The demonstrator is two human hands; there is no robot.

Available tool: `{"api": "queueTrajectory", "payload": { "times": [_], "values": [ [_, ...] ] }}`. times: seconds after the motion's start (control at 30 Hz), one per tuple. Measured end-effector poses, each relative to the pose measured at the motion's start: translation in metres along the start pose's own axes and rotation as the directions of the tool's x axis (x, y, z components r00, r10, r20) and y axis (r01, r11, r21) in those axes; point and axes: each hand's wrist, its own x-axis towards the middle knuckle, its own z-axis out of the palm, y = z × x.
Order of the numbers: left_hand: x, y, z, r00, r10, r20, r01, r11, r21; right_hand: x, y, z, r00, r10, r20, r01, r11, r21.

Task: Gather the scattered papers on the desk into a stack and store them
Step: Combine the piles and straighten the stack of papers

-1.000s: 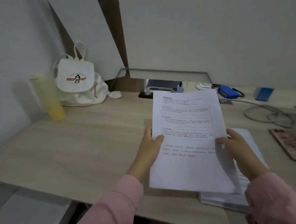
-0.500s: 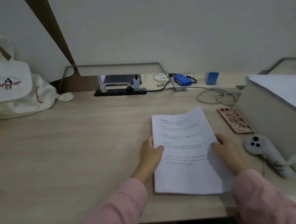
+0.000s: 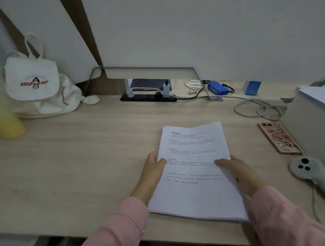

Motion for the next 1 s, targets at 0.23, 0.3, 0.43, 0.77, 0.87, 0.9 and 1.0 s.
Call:
{"api": "queueTrajectory", "payload": {
  "times": [0.23, 0.3, 0.43, 0.77, 0.87, 0.9, 1.0],
  "values": [
    [-0.005, -0.002, -0.087, 0.979, -0.083, -0.183, 0.083, 0.997, -0.012, 0.007, 0.013, 0.080, 0.969, -0.075, 0.234, 0.080, 0.997, -0.013],
    [-0.007, -0.001, -0.113, 0.976, -0.114, -0.187, 0.105, 0.993, -0.056, 0.006, 0.008, 0.100, 0.952, -0.136, 0.274, 0.151, 0.988, -0.033],
    [-0.014, 0.020, -0.159, 0.997, 0.065, 0.031, -0.056, 0.974, -0.218, 0.003, -0.015, 0.135, 0.873, -0.236, 0.427, 0.250, 0.968, 0.023],
    [-0.039, 0.082, -0.202, 0.849, 0.471, -0.237, -0.502, 0.860, -0.089, 0.016, -0.071, 0.186, 0.747, -0.409, 0.525, 0.488, 0.873, -0.014],
    [-0.042, 0.064, -0.198, 0.891, 0.411, -0.196, -0.437, 0.892, -0.115, 0.019, -0.061, 0.194, 0.744, -0.430, 0.511, 0.506, 0.863, -0.011],
    [-0.041, 0.061, -0.197, 0.897, 0.395, -0.198, -0.422, 0.898, -0.122, 0.020, -0.061, 0.196, 0.749, -0.434, 0.500, 0.501, 0.865, 0.000],
    [-0.037, 0.065, -0.198, 0.893, 0.395, -0.217, -0.423, 0.901, -0.098, 0.023, -0.067, 0.196, 0.750, -0.410, 0.520, 0.467, 0.884, 0.023]
  ]
}}
